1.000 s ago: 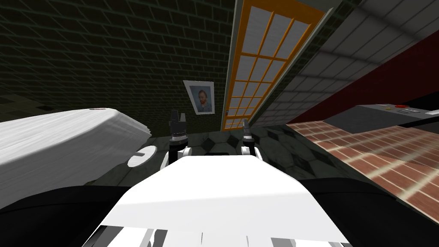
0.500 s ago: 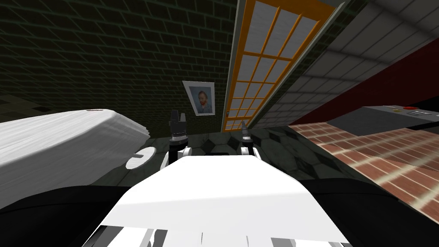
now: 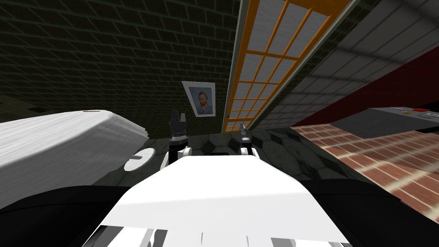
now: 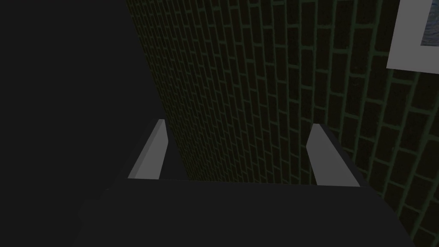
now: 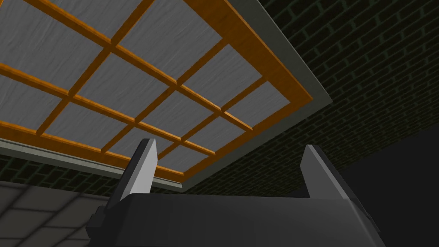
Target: Pull the door open
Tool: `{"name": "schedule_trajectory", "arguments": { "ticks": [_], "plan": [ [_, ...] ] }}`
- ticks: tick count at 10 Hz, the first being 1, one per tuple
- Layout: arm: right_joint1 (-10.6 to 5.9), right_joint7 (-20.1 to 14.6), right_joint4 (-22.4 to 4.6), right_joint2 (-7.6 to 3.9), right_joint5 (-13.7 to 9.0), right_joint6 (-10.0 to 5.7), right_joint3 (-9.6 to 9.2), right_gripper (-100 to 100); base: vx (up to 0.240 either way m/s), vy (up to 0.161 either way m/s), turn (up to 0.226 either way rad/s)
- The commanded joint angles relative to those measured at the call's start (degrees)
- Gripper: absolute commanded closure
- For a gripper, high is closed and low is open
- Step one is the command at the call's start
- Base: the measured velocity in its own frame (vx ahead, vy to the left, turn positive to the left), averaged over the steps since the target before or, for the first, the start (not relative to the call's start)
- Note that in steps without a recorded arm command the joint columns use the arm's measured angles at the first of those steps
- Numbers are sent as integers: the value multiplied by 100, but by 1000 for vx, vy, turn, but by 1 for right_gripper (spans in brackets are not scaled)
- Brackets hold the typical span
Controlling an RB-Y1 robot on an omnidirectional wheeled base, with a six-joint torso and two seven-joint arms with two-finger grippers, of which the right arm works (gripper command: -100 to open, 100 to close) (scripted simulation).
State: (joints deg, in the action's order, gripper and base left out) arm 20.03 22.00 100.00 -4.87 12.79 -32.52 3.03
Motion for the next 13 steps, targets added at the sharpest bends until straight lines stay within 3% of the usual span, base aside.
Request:
{"name": "schedule_trajectory", "arguments": {
  "ticks": [1,13],
  "plan": [
    [-32,210,-220,-1,57,-98,39,-100,101,-4,25],
    [-369,1682,-1779,93,492,-618,313,-100,100,-2,21]
  ]
}}
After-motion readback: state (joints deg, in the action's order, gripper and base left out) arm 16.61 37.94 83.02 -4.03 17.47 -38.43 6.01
